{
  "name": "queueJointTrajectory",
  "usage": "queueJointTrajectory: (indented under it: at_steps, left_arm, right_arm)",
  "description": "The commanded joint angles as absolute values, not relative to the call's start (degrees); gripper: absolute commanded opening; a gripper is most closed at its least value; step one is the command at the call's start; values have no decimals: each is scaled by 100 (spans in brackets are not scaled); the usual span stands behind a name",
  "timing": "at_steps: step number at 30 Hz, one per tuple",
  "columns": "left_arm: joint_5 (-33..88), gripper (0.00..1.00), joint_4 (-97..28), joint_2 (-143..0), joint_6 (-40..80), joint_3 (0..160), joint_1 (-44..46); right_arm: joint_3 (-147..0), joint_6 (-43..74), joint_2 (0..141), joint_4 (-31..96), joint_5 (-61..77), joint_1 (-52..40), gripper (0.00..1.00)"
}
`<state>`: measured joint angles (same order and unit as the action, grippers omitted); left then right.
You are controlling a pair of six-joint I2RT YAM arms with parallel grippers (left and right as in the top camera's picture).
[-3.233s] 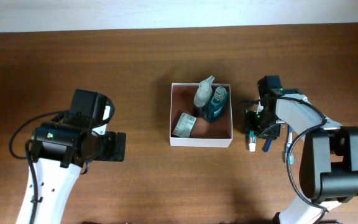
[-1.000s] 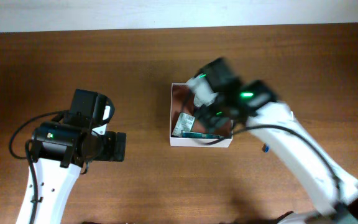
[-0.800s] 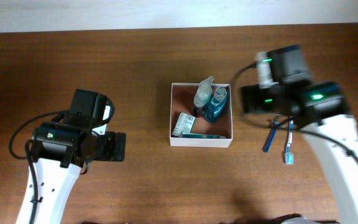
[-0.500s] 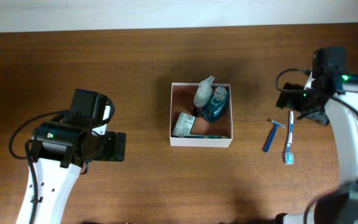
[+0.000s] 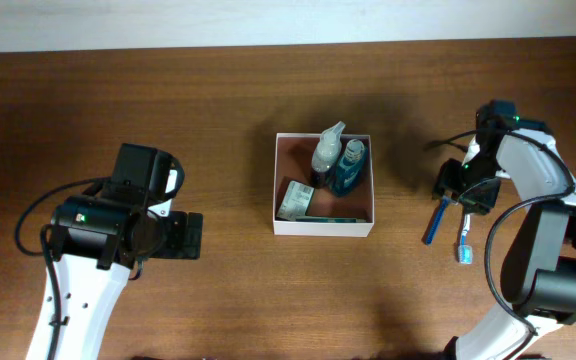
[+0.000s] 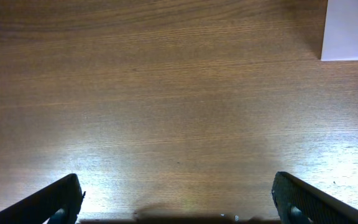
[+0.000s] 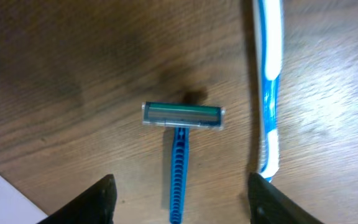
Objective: Pack container
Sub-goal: 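Move the right gripper to the blue razor and grasp it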
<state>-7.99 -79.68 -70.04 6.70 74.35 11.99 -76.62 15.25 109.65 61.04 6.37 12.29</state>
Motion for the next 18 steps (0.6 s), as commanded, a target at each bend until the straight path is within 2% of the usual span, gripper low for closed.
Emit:
queueJointTrajectory:
  at_steps: [1, 5, 8, 14, 18]
  left_arm:
    - [-840, 99, -7968, -7006, 722, 7430, 1192]
    - [-840, 99, -7968, -7006, 722, 7430, 1192]
    - [-838, 99, -7968, -7006, 722, 7430, 1192]
    - [-840, 99, -7968, -7006, 722, 7430, 1192]
    - [-840, 100, -7968, -7006, 722, 7430, 1192]
  right_arm:
    - [-7240, 1957, 11024, 5874, 904, 1227, 60]
    - [-6663, 2025, 11026, 5323, 1205, 1229, 58]
    - [-6368, 2023, 11026, 4980, 1225, 1229, 50]
    - [-6309, 2025, 11026, 4952, 1135, 1229, 17]
    - [-6329, 2023, 11019, 5199, 637, 1229, 13]
